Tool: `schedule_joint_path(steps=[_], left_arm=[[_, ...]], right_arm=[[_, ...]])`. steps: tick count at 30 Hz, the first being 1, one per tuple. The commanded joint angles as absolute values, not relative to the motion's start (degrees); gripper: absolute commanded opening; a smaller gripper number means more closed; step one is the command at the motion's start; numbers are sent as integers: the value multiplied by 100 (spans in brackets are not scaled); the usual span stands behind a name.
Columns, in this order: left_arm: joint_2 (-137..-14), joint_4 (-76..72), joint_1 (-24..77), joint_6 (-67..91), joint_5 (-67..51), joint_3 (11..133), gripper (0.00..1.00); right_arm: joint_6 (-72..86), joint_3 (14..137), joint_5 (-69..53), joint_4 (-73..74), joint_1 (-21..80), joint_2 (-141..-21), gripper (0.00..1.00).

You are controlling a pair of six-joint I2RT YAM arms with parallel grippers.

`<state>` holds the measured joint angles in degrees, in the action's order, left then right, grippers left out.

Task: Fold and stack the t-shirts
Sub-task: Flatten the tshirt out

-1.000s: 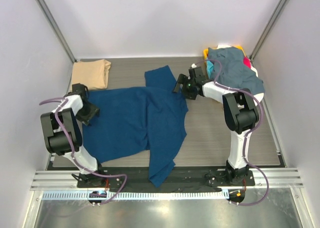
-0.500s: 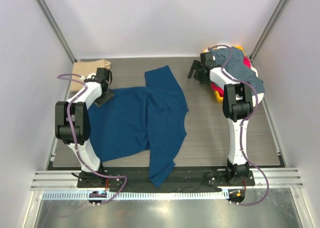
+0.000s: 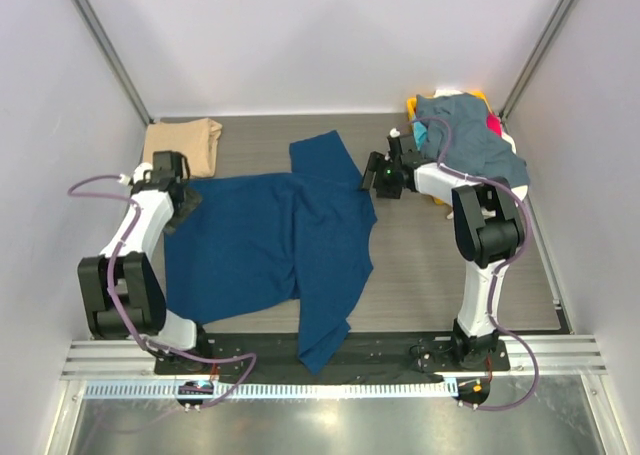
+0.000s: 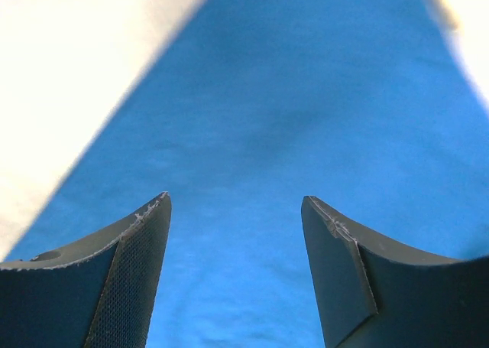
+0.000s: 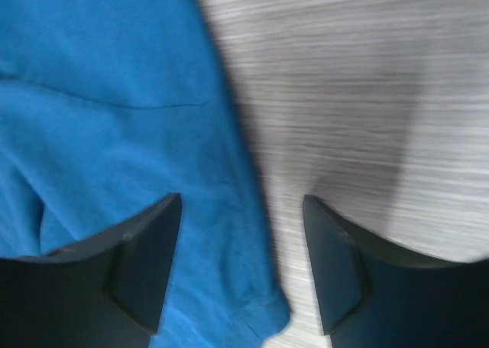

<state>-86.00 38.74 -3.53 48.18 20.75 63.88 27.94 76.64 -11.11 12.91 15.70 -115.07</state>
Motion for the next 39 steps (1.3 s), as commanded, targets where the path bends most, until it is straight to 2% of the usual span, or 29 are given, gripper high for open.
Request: schedule_joint_path(steps=[1,3,4,6,7,8,9,13,16,18,19,20,21,22,23,26,30,33,39], left_arm=[[-8245,3665,-589,5019,1863,5943,71],[-8095,3656,-589,5001,1863,5863,70],[-8060,3656,-589,5010,1863,5819,71],[-8016,3674,-606,4983,1846,5818,71],[-7998,3717,-606,4983,1846,5818,71],[-7955,3744,-606,4992,1846,5827,71],[-7937,3762,-598,4992,1854,5818,71],[-7822,3858,-606,4966,1819,5792,70],[-7761,3894,-589,4931,1767,5801,70],[-7743,3902,-589,4904,1740,5792,70],[-7761,3911,-589,4878,1723,5792,70],[-7761,3920,-571,4869,1714,5801,69],[-7761,3990,-484,4852,1766,5818,69],[-7726,4042,-405,4843,1836,5818,69],[-7699,4104,-309,4851,2028,5827,69],[-7471,4280,191,4878,2363,5748,69],[-7138,4421,509,5027,2189,5188,69],[-6742,4465,623,5220,2110,4643,68],[-6206,4850,1254,5895,2012,3894,66]], right_arm=[[2962,7304,-1512,1231,1740,-11680,65],[2962,7312,-1416,1187,1740,-11829,54],[2945,7400,-1372,1187,1723,-11882,42],[2813,7549,-1284,1213,1688,-12049,29],[2769,7802,-1170,1291,1627,-12111,8],[2542,7996,-951,1431,1565,-12164,4],[2383,8224,-575,1624,1547,-12208,1],[1531,9611,1103,2294,1363,-12523,1],[1091,10542,1580,2399,1143,-12831,1],[959,11063,1486,2626,1002,-13244,1],[923,11561,1390,2758,985,-13402,10],[879,11793,1241,2882,984,-13595,26],[853,11952,1213,3057,993,-13640,63],[861,12066,1248,3102,1002,-13615,73],[887,12041,1292,3120,1002,-13553,77],[1124,11524,1152,3120,1019,-12896,80],[1765,10312,758,2980,1081,-11475,80],[2214,8734,397,2717,1177,-10552,80],[2742,6673,79,2145,1669,-9239,80]])
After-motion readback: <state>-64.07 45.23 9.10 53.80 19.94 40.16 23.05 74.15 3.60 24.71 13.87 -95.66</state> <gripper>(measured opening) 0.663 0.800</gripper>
